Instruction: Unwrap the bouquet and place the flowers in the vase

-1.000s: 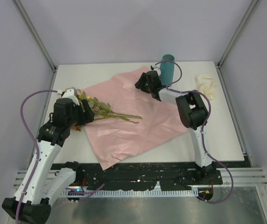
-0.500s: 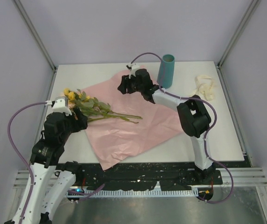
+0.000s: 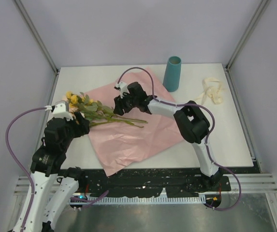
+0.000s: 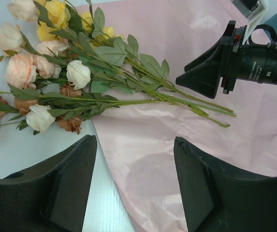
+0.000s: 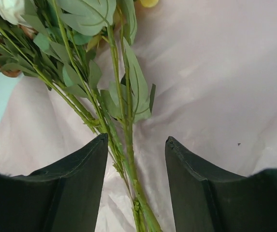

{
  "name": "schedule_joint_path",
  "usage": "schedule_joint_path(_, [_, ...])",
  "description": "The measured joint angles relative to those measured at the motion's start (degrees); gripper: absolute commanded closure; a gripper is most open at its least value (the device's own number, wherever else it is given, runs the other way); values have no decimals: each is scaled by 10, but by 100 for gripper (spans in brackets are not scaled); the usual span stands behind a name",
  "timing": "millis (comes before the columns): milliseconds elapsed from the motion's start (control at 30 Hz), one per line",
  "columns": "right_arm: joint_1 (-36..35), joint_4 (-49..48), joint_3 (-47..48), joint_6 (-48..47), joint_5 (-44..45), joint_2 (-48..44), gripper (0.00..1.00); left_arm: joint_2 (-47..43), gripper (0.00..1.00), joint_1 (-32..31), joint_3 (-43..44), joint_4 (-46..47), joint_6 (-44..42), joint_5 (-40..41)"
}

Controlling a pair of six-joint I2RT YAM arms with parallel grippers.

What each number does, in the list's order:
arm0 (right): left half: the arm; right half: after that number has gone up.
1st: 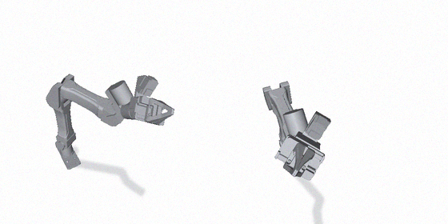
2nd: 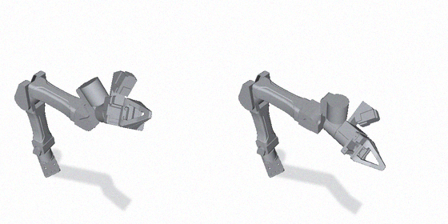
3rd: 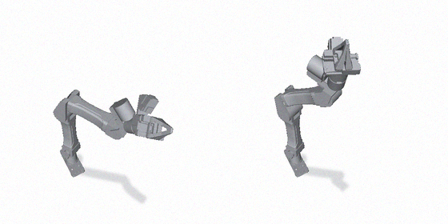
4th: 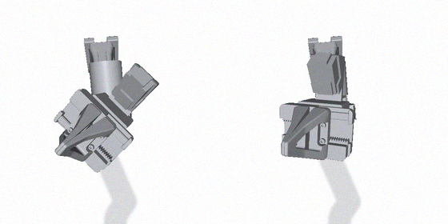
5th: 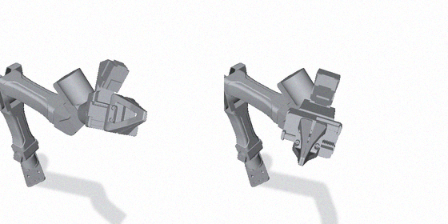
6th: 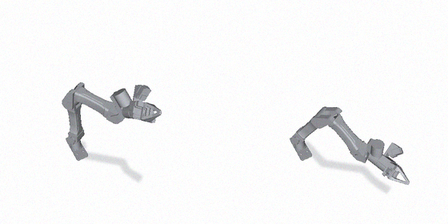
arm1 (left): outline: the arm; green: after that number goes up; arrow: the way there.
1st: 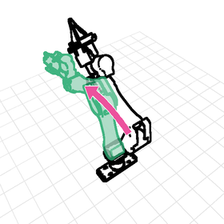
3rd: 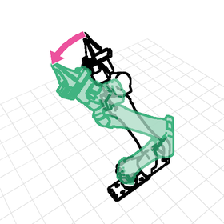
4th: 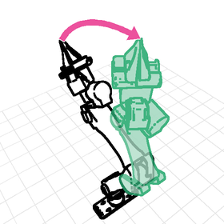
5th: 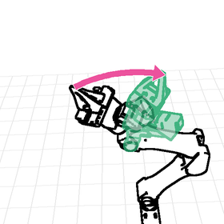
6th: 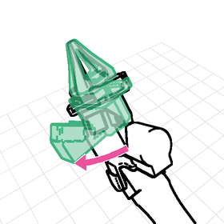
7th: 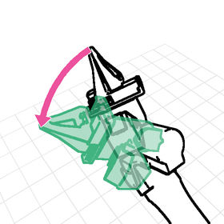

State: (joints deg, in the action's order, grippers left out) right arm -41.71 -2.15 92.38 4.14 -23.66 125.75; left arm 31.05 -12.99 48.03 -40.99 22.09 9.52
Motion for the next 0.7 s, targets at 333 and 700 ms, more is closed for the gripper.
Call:
schedule_joint_path(333, [-12, 27, 0, -27, 22, 19, 50, 0, 32, 0, 0, 0, 0, 1])
schedule_joint_path(700, [-29, 55, 35, -30, 42, 46, 52, -1, 32, 0, -2, 0, 0, 6])
